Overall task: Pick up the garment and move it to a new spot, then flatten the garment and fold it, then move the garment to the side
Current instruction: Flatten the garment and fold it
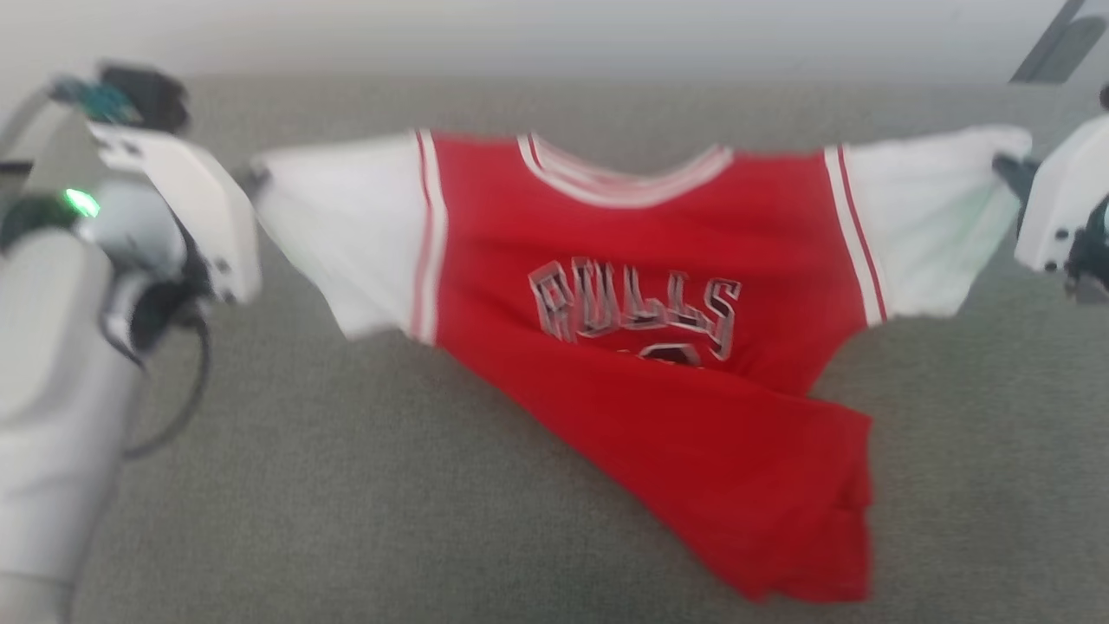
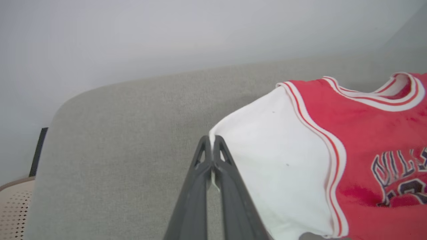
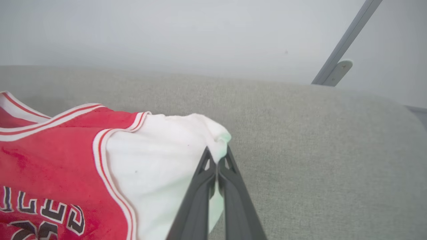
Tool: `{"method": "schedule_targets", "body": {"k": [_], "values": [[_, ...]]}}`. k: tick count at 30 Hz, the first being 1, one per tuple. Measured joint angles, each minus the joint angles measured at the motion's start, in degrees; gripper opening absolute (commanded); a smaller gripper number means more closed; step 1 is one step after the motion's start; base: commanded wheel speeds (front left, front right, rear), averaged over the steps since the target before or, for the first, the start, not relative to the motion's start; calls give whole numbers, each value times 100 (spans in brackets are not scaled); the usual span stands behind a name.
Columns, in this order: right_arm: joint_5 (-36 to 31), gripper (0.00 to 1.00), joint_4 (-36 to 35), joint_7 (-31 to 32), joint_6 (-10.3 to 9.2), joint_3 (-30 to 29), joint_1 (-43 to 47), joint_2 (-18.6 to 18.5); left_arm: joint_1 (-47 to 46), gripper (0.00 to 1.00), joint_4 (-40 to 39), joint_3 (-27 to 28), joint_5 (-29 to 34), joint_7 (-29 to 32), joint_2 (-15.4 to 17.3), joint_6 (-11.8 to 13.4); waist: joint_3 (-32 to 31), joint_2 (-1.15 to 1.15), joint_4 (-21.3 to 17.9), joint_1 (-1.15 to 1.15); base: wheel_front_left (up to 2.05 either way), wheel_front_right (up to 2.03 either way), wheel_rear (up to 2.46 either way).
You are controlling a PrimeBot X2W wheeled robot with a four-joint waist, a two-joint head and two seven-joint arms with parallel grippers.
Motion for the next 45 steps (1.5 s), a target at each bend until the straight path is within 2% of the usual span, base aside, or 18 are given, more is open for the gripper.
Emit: {"method": "schedule_targets", "body": {"k": [3,11,23,35,45], "values": [[-65,0,-314,-397,0,112,-176,-7,-507,0,-13,54,84,-93,141,-10,-310,0,-96,0,0,0,0],[-231,0,-676,-1023,0,432,-723,135,-1646,0,268,114,297,-346,193,-35,-862,0,-300,0,0,0,0],[-766,0,-260,-1725,0,621,-1884,432,-3024,0,1138,21,485,-869,30,-134,-1073,0,-498,0,0,0,0],[-1021,0,626,-2417,0,955,-2805,530,-3880,0,1828,-45,500,-1403,-77,-224,-557,0,-541,0,0,0,0],[-1856,0,1512,-4017,0,708,-4043,532,-4972,0,2195,-80,726,-2493,-253,-255,558,0,-485,0,0,0,0]]}}
